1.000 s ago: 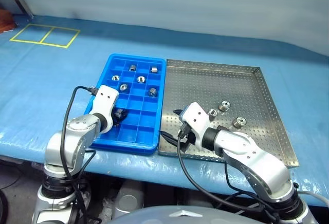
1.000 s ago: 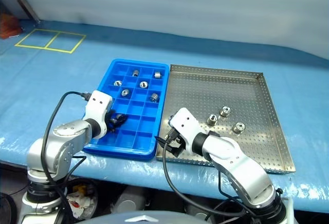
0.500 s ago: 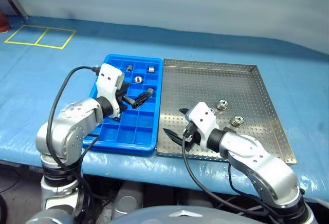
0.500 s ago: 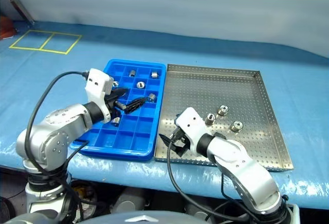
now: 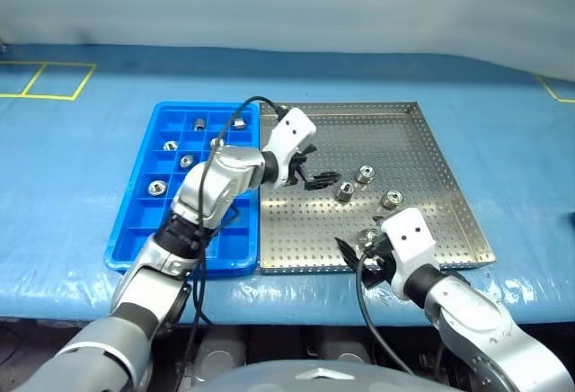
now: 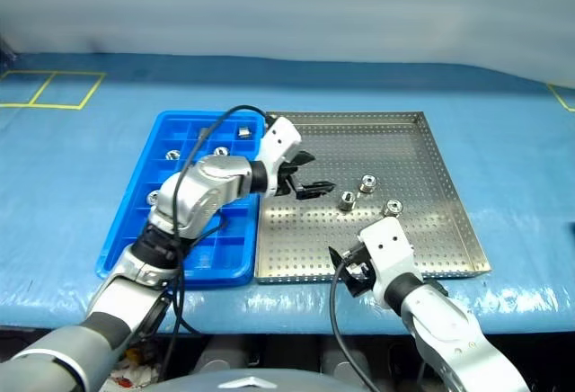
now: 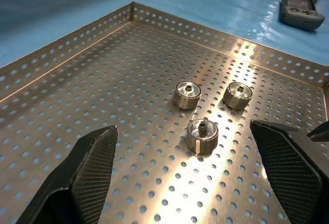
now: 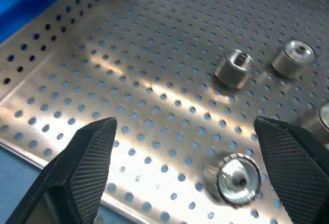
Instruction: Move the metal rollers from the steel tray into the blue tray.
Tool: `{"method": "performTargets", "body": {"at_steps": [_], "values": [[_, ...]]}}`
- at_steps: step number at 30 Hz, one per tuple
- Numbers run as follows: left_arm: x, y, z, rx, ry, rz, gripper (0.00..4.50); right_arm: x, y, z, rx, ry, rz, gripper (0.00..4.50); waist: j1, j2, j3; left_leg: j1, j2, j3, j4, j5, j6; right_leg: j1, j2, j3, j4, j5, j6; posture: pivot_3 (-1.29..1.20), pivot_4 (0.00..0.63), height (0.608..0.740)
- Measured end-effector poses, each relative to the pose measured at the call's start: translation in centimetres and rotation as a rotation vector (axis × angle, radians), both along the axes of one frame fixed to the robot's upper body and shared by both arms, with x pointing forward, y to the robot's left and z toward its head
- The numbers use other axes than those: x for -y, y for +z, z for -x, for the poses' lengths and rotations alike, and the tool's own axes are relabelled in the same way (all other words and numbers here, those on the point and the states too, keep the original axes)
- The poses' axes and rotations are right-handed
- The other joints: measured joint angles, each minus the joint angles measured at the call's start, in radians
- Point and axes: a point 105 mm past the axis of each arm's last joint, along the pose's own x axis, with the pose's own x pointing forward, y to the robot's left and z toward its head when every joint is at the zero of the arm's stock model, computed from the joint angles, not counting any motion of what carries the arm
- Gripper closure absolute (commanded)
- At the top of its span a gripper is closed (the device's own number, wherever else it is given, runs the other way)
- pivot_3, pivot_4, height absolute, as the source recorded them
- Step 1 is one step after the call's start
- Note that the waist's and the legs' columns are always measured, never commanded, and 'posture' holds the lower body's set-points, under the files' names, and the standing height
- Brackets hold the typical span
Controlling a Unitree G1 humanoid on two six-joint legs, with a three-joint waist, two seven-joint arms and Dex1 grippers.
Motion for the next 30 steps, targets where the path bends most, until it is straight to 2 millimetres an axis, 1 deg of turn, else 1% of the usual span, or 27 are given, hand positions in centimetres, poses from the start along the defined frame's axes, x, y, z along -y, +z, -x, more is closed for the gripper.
{"method": "performTargets", "body": {"at_steps": [2, 6, 9, 12, 14, 19, 22, 28, 29, 30], "values": [[1.3, -1.0, -0.3, -0.011, -0.028, -0.025, 0.02, 0.5, -0.1, 0.3, 0.013, -0.042, -0.001, 0.0, -0.02, 0.0, 0.0, 0.0, 0.001, 0.001, 0.0, 0.0, 0.0, -0.001, 0.001, 0.001, 0.0, 0.0, 0.0, -0.17, 0.15, 0.74], [2.8, -2.3, -1.0, 0.004, -0.044, -0.072, 0.02, 1.1, -0.1, 0.7, 0.038, -0.096, -0.004, 0.0, -0.041, 0.0, 0.0, 0.001, 0.001, 0.003, 0.0, 0.0, 0.0, -0.001, 0.002, 0.003, 0.001, 0.0, 0.001, -0.2, 0.15, 0.74], [3.0, -3.3, -1.5, -0.003, -0.03, -0.096, 0.02, 1.2, 0.0, 0.9, 0.051, -0.116, -0.008, 0.0, -0.059, 0.0, 0.0, 0.001, 0.002, 0.005, 0.0, 0.0, 0.0, -0.001, 0.002, 0.004, 0.001, 0.001, 0.002, -0.21, 0.15, 0.74], [2.8, -4.9, -2.1, -0.021, 0.009, -0.138, 0.02, 1.2, 0.1, 1.0, 0.06, -0.125, -0.011, 0.0, -0.068, 0.0, 0.0, 0.001, 0.003, 0.005, 0.0, 0.0, 0.0, -0.001, 0.002, 0.005, 0.001, 0.002, 0.003, -0.22, 0.15, 0.74], [3.0, -5.8, -2.0, -0.043, 0.018, -0.15, 0.02, 1.0, 0.1, 1.0, 0.061, -0.122, -0.013, 0.0, -0.071, 0.0, 0.0, 0.001, 0.003, 0.006, 0.0, 0.0, 0.0, -0.001, 0.002, 0.006, 0.001, 0.002, 0.004, -0.21, 0.15, 0.74], [3.7, -6.9, -1.9, -0.072, 0.021, -0.128, 0.02, 0.7, 0.5, 0.6, 0.079, -0.113, -0.022, 0.0, -0.07, 0.0, 0.0, 0.001, 0.003, 0.006, 0.001, 0.0, 0.001, -0.002, 0.002, 0.007, 0.0, 0.003, 0.006, -0.18, 0.15, 0.74], [3.8, -7.7, -1.8, -0.096, 0.037, -0.108, 0.64, 0.5, 1.0, 0.2, 0.097, -0.093, -0.018, 0.0, -0.069, 0.0, 0.0, 0.001, 0.003, 0.006, 0.001, 0.0, 0.001, -0.002, 0.002, 0.007, 0.0, 0.003, 0.006, -0.18, 0.15, 0.74], [2.9, -7.8, -2.5, -0.091, 0.088, -0.117, 2.61, 0.2, 1.1, -0.1, 0.087, -0.073, -0.022, 0.0, -0.067, 0.0, 0.0, 0.001, 0.003, 0.006, 0.001, 0.0, 0.001, -0.002, 0.002, 0.007, 0.0, 0.005, 0.01, -0.16, 0.15, 0.74], [2.7, -7.8, -2.5, -0.092, 0.09, -0.119, 2.82, 0.1, 1.1, -0.1, 0.086, -0.071, -0.023, 0.0, -0.066, 0.0, 0.0, 0.001, 0.003, 0.006, 0.001, 0.0, 0.001, -0.001, 0.002, 0.007, 0.0, 0.005, 0.01, -0.16, 0.15, 0.74], [2.6, -7.8, -2.5, -0.091, 0.089, -0.12, 2.81, 0.1, 1.1, -0.1, 0.086, -0.069, -0.024, 0.0, -0.066, 0.0, 0.0, 0.001, 0.004, 0.006, 0.001, -0.001, 0.001, -0.001, 0.002, 0.007, 0.0, 0.005, 0.01, -0.16, 0.15, 0.74]]}}
